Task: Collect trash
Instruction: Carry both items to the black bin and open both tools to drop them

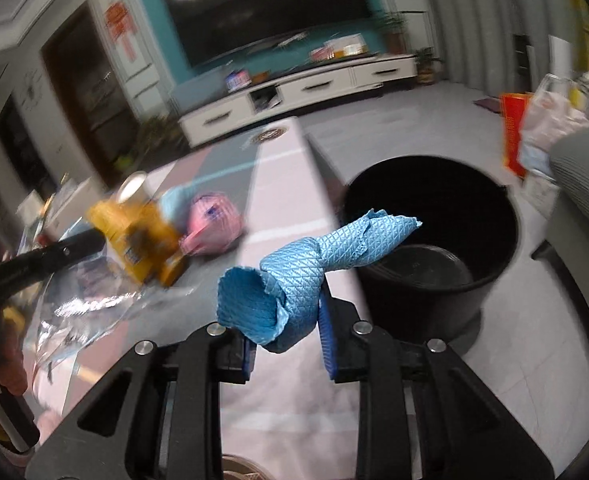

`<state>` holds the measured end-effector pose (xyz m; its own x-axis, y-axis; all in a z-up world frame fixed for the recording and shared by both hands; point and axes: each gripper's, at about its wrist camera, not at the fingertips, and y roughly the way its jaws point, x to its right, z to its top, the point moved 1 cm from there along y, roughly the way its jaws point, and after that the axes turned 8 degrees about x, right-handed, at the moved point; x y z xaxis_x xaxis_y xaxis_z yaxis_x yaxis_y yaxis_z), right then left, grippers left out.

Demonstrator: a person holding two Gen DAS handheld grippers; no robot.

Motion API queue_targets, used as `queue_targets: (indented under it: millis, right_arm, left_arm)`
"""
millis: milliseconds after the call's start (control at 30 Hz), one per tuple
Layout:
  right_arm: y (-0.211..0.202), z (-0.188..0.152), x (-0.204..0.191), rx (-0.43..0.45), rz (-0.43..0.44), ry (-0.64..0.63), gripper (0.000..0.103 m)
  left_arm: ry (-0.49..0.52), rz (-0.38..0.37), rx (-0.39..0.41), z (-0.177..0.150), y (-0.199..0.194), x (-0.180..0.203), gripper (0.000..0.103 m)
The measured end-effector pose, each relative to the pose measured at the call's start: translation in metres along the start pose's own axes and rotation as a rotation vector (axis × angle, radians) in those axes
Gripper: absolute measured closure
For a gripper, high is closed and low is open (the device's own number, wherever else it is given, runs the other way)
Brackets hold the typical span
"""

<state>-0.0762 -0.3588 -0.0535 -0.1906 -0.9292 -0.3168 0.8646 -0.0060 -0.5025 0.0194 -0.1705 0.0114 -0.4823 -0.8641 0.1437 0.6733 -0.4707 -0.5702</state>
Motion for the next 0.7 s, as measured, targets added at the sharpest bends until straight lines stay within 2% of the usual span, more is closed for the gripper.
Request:
queue_targets:
  millis: [133,333,433,533,633,700]
  right_arm:
    - [-0.001,0.010,0.040,0.042,-0.052,0.066,0.076]
    - [0.016,0.018,0.078,0.051,-0.106,0.101,0.076]
    - [0.028,0.019,0.090,0.044,-0.119,0.097,0.076]
    - [0.041,0.020,0.098,0.032,-0.128,0.090,0.075]
    - [0.055,0.020,0.105,-0.001,-0.142,0.080,0.070]
    - [0.061,0.017,0.108,-0.018,-0.144,0.076,0.059]
  left_arm:
    - [0.085,-0.008,0.001,0.024,0.039,0.048,0.089]
    - [0.127,-0.021,-0.055,0.051,0.113,0.101,0.087]
    - [0.160,-0.014,-0.066,0.054,0.143,0.121,0.086]
    - [0.210,0.019,-0.079,0.052,0.170,0.142,0.081]
    - [0.234,0.039,-0.109,0.047,0.195,0.155,0.070]
    - [0.238,0.035,-0.123,0.045,0.206,0.161,0.045]
